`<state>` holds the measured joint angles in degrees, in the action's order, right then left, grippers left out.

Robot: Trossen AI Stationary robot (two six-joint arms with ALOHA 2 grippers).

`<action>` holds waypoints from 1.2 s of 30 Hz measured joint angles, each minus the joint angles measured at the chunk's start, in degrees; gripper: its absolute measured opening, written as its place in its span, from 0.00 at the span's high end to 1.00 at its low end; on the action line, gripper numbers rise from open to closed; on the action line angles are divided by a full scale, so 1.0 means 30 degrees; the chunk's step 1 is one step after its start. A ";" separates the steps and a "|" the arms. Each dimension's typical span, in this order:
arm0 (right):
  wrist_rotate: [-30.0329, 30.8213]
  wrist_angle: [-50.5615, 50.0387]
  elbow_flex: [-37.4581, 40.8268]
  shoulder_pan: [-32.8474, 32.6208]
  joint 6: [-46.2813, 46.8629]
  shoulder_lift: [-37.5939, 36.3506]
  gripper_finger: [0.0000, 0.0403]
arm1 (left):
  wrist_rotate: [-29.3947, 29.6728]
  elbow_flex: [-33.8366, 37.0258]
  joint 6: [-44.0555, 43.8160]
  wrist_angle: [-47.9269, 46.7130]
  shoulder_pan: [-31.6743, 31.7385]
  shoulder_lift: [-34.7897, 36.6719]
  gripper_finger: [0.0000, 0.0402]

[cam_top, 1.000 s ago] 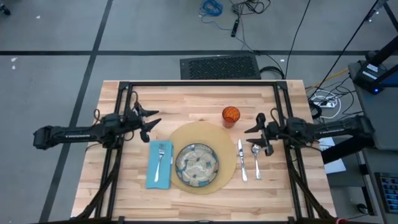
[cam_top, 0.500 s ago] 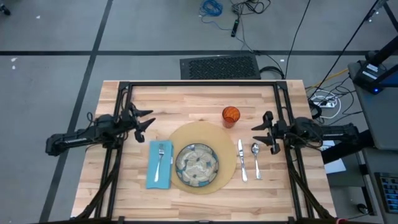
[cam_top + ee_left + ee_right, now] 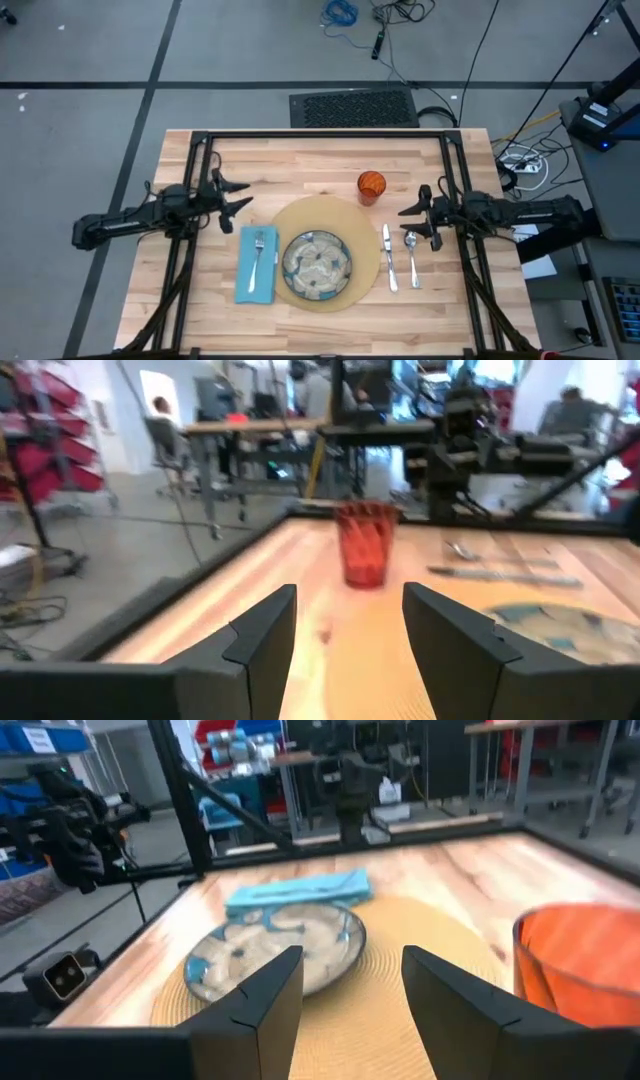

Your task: Set table place

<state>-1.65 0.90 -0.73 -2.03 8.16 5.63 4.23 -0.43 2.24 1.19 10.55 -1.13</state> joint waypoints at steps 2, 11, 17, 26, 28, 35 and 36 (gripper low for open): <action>0.0051 0.0001 0.0000 0.0012 0.0251 0.0461 0.59 | -0.0693 0.0000 -0.0107 -0.0122 0.0000 -0.0399 0.57; 0.0057 0.0025 0.0000 0.0012 -0.0313 0.1179 0.59 | -0.1757 0.0000 -0.0146 -0.0205 -0.0022 -0.1331 0.57; 0.0050 0.0052 0.0000 0.0012 -0.0431 0.1179 0.59 | -0.1750 0.0007 -0.0080 -0.0227 -0.0022 -0.1338 0.57; 0.0050 0.0052 0.0000 0.0012 -0.0444 0.1179 0.59 | -0.1750 0.0007 -0.0102 -0.0154 -0.0022 -0.1338 0.57; 0.0050 0.0052 0.0000 0.0012 -0.0444 0.1179 0.59 | -0.1742 0.0007 -0.0102 -0.0154 -0.0022 -0.1338 0.57; 0.0046 0.0052 -0.0007 0.0012 -0.0446 0.1179 0.59 | -0.1741 0.0007 -0.0103 -0.0147 -0.0022 -0.1338 0.57; 0.0046 0.0048 -0.0007 0.0012 -0.0444 0.1179 0.59 | -0.1735 0.0007 -0.0109 -0.0147 -0.0022 -0.1338 0.57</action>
<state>-1.51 1.05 -0.75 -2.00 6.83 9.17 -0.97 -0.40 1.91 0.75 10.48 -5.15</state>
